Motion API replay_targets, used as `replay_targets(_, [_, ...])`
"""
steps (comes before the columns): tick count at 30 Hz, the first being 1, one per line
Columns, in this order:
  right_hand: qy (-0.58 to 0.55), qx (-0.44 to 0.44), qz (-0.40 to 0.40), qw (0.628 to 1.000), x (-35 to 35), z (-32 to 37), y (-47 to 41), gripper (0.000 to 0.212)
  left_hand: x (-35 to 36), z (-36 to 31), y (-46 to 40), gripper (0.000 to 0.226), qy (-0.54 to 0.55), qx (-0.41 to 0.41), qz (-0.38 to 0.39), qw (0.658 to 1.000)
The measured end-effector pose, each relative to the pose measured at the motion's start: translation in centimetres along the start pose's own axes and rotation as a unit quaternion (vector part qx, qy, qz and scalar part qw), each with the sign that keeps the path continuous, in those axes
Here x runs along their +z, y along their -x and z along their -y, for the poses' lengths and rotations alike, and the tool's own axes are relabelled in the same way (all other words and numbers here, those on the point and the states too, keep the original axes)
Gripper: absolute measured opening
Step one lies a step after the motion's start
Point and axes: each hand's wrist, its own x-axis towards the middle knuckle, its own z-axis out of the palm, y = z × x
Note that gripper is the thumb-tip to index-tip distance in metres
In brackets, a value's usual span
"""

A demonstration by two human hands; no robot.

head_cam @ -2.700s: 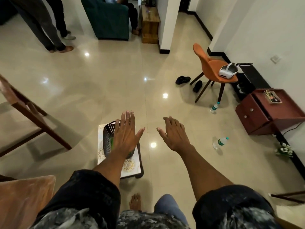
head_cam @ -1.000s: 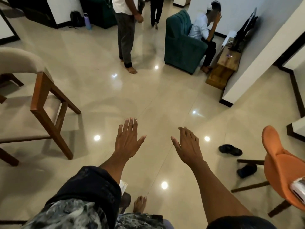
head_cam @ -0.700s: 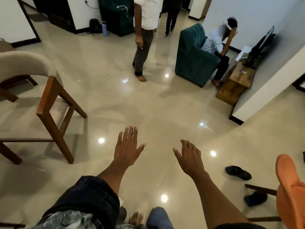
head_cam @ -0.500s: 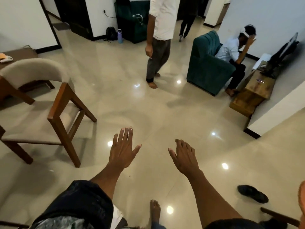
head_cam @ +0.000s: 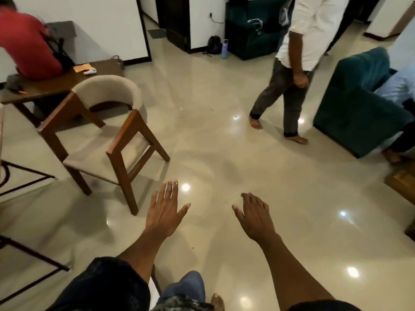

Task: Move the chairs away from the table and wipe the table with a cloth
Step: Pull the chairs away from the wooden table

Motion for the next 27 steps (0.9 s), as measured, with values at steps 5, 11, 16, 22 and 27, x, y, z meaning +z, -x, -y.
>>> replay_targets(5, [-0.003,-0.065,0.031,0.997,0.5,2.6,-7.2,0.086,-0.9,2.6,-3.7,0.090,0.030,-0.059,0.001,0.998])
replay_targets(11, [0.006,-0.122,0.035,0.992,-0.2,6.1,-17.0,0.085,-1.5,7.2,-10.0,0.112,0.060,-0.123,-0.002,0.991])
replay_targets(16, [0.007,-0.164,0.041,0.986,-1.6,10.5,-24.6,0.103,-3.7,10.8,-15.3,0.120,0.063,-0.143,-0.002,0.988])
replay_targets(22, [0.018,-0.226,0.056,0.972,-1.2,14.4,-30.3,0.082,-4.5,13.7,-19.2,0.111,0.057,-0.176,-0.016,0.983])
replay_targets(27, [0.026,-0.288,0.067,0.955,-1.2,17.2,-34.9,0.064,-4.0,16.4,-20.1,0.102,0.069,-0.225,-0.006,0.972])
